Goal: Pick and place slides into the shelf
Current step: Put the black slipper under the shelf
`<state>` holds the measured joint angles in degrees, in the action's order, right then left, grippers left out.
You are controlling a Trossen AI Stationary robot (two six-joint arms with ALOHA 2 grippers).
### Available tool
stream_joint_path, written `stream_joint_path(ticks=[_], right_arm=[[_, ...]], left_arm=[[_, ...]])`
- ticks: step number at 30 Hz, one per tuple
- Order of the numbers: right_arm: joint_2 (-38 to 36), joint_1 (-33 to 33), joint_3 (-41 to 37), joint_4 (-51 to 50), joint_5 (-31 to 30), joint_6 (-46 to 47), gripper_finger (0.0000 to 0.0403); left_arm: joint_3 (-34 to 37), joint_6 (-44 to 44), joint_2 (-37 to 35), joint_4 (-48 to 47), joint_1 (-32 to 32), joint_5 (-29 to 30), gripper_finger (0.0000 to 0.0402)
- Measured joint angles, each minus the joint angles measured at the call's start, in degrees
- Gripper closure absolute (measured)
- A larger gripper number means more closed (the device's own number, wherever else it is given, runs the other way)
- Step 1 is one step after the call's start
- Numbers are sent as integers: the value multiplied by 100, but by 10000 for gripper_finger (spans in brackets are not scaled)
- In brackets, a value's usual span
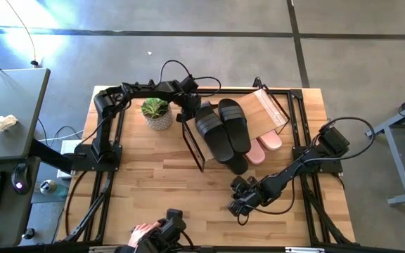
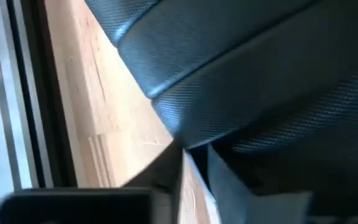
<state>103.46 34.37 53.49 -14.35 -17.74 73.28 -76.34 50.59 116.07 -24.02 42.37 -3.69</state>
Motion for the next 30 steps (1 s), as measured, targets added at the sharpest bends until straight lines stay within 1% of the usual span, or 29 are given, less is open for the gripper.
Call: stream_joint_path(ticks=[2,4,7,9,15,20,22,30], right_arm=[[0,0,0,0,-2,0,403],[0,0,0,0,-2,19,403],[0,0,0,0,-2,22,403],[0,0,0,0,-2,20,403],[0,0,0,0,-1,-9,403],[0,0,0,-7,38,-11,403],[0,0,0,-7,44,-3,403],[0,-2,0,-4,20,20,403]], left_arm=[[0,-6,7,77,2,-41,379],[0,-6,7,91,9,-57,393],[0,-11,7,88,53,48,388],[0,-80,7,84,120,94,396],[-4,-483,7,63,536,88,400],[-4,-848,7,2,878,-69,401],[-8,-967,7,-38,1012,-43,401],[6,-1054,-133,-339,1248,-149,401]])
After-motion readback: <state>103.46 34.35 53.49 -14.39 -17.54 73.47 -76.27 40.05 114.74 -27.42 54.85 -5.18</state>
